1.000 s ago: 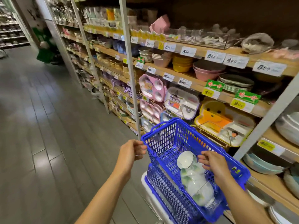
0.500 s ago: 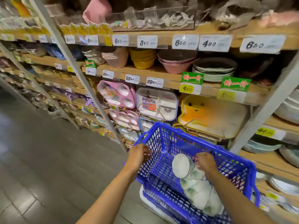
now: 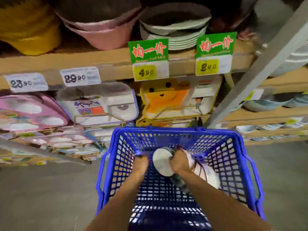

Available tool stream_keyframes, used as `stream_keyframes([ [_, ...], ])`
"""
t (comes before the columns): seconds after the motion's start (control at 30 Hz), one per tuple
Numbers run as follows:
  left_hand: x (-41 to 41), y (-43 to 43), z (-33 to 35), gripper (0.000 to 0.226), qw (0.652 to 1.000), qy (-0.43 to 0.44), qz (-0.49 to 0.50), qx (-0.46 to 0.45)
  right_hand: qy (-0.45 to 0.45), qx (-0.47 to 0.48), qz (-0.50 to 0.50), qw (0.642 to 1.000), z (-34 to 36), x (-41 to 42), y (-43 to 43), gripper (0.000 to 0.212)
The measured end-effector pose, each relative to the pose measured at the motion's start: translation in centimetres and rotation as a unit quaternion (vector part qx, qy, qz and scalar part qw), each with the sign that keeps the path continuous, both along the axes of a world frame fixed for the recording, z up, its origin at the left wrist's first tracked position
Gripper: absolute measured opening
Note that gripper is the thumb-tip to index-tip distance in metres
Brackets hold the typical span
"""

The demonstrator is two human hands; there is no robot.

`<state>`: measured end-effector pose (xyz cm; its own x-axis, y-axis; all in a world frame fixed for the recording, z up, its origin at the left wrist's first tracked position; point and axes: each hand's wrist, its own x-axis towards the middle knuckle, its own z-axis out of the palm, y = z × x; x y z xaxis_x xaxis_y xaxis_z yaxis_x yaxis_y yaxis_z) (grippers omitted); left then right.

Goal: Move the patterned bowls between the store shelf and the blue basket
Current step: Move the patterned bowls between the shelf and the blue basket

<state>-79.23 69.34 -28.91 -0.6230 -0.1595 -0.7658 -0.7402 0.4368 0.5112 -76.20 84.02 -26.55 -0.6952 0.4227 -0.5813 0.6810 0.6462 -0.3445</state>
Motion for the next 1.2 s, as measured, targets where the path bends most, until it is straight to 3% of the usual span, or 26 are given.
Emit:
stream_keyframes([
  [0.2,-1.3,1.8,-6.9,0.023,0.998,-0.041,-0.014,0.038,-0.037,0.04,0.066,0.996,-5.3,-1.3,-1.8,0.055],
  [0.27,-1.2,2.3,-8.6,0.031,0.996,-0.058,-0.021,0.06,-0.067,0.045,0.061,0.995,-6.4,-1.7,-2.1,0.063],
  [0.47,-0.6,3.1,-9.6,0.038,0.987,-0.08,0.03,0.134,-0.057,0.088,0.069,0.992,-7.8,-2.7,-2.0,0.053],
  [0.7,-1.5,1.7,-5.7,0.037,0.995,-0.065,-0.033,0.061,-0.07,0.039,0.057,0.995,-5.2,-2.6,-2.7,0.058],
  [0.8,-1.4,0.7,-3.1,0.039,0.996,-0.056,-0.024,0.059,-0.07,0.03,0.067,0.995,-2.9,-2.5,-2.7,0.05],
  [1.07,0.4,-2.5,5.6,0.034,0.981,0.017,0.028,0.19,0.005,-0.115,0.032,0.993,6.7,-0.2,-0.8,0.053],
  [1.2,0.9,-2.5,10.1,0.036,0.959,0.097,0.011,0.267,0.076,-0.261,-0.062,0.96,12.7,1.9,0.0,0.056],
])
